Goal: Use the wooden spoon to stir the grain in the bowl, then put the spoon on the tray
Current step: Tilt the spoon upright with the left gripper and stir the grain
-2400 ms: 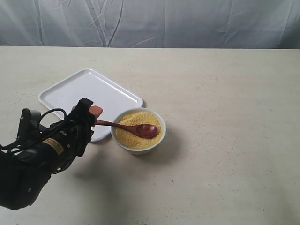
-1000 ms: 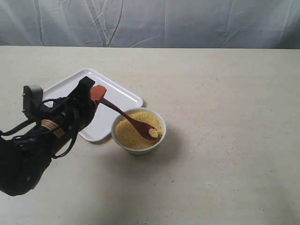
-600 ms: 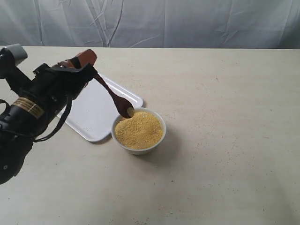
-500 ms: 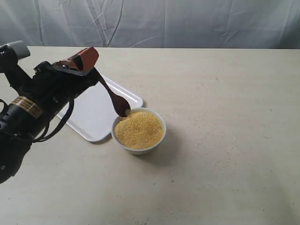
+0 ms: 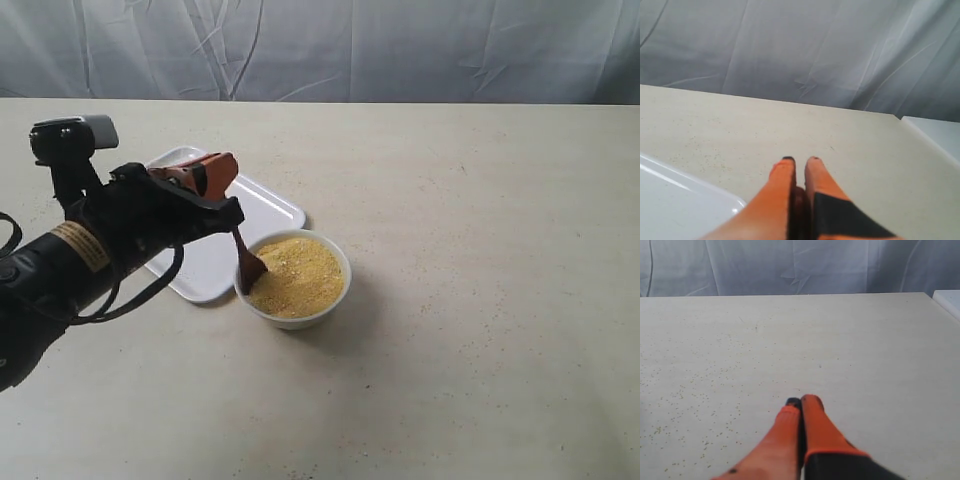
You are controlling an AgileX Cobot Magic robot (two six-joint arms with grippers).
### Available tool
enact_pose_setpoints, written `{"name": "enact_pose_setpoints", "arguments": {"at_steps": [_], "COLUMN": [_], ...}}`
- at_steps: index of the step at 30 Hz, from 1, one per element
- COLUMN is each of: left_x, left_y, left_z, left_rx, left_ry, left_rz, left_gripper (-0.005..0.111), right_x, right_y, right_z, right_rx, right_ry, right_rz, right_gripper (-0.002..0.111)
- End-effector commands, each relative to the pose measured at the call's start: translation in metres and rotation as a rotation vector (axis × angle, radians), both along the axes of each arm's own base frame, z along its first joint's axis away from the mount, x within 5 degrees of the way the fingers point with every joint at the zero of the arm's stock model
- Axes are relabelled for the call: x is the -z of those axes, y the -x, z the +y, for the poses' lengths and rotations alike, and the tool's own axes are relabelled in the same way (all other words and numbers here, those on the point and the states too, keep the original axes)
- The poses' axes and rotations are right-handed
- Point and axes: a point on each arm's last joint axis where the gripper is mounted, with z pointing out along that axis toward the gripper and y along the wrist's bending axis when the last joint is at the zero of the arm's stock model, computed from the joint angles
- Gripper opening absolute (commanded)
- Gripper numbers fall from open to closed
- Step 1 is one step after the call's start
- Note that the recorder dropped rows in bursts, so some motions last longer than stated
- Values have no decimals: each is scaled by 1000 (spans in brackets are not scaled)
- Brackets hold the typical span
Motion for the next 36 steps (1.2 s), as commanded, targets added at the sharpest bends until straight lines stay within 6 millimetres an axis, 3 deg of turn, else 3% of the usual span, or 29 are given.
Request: {"name": "enact_pose_setpoints", "arguments": {"at_steps": [1,8,16,24,31,36], "left_x": [2,23,-1,-15,3,26], "left_y": [0,-12,-10,-16,-31,-28], "left_z": [-4,-14,-15,-9,-22,-32], "left_rx": [31,35,67,-19,7,117], "left_ry": [21,138,221,132,-16,-41], "left_rz": [34,130,-5,-86,-50,55], "left_gripper": [0,0,0,0,0,0], "right_x": [0,0,0,0,0,0], "right_y": [0,0,0,0,0,0], "right_z": [0,0,0,0,0,0], "right_rx": [5,5,5,5,5,5], "right_ry": [2,2,2,2,2,2], "right_rz": [-13,-13,-13,-13,-13,-13], "right_gripper": [-1,-1,-1,-1,-1,-1]}}
